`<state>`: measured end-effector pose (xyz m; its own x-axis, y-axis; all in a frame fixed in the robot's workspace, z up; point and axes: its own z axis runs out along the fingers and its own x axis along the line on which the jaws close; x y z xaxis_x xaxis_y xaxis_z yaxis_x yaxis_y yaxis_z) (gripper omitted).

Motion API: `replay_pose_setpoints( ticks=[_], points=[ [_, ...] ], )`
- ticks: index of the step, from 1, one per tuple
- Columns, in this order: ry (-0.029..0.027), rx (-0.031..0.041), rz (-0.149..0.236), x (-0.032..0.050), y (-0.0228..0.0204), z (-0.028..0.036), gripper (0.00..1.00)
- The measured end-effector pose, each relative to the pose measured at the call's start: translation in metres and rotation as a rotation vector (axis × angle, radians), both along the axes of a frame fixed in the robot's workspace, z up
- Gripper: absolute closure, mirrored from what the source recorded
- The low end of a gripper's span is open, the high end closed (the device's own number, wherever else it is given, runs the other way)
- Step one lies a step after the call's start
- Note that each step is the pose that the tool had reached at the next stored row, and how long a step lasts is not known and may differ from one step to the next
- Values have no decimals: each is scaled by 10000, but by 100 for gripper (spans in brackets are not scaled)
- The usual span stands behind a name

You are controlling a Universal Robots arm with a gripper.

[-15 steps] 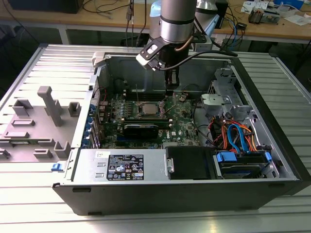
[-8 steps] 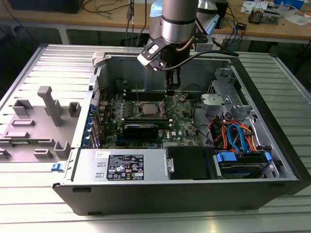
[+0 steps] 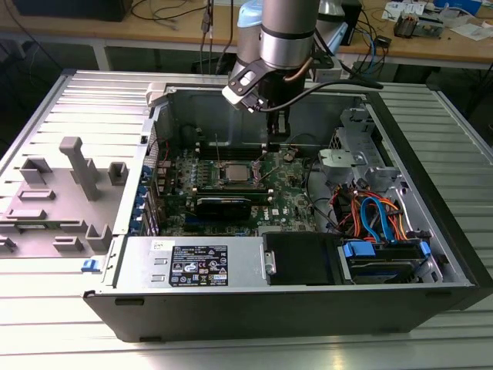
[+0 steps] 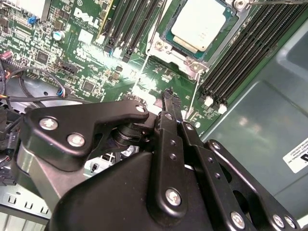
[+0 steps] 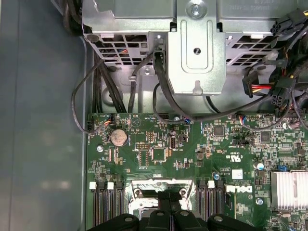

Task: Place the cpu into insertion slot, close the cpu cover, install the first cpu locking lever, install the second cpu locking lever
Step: 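Close the cpu cover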

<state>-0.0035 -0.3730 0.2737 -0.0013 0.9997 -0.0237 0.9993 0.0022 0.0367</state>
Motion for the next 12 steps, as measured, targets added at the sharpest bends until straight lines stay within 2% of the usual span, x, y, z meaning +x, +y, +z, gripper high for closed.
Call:
replay_pose_setpoints(
  ticks=[4,12],
  points=[
    [0,0,1,71,0,0,89],
    [0,0,0,106,0,0,89]
  ],
)
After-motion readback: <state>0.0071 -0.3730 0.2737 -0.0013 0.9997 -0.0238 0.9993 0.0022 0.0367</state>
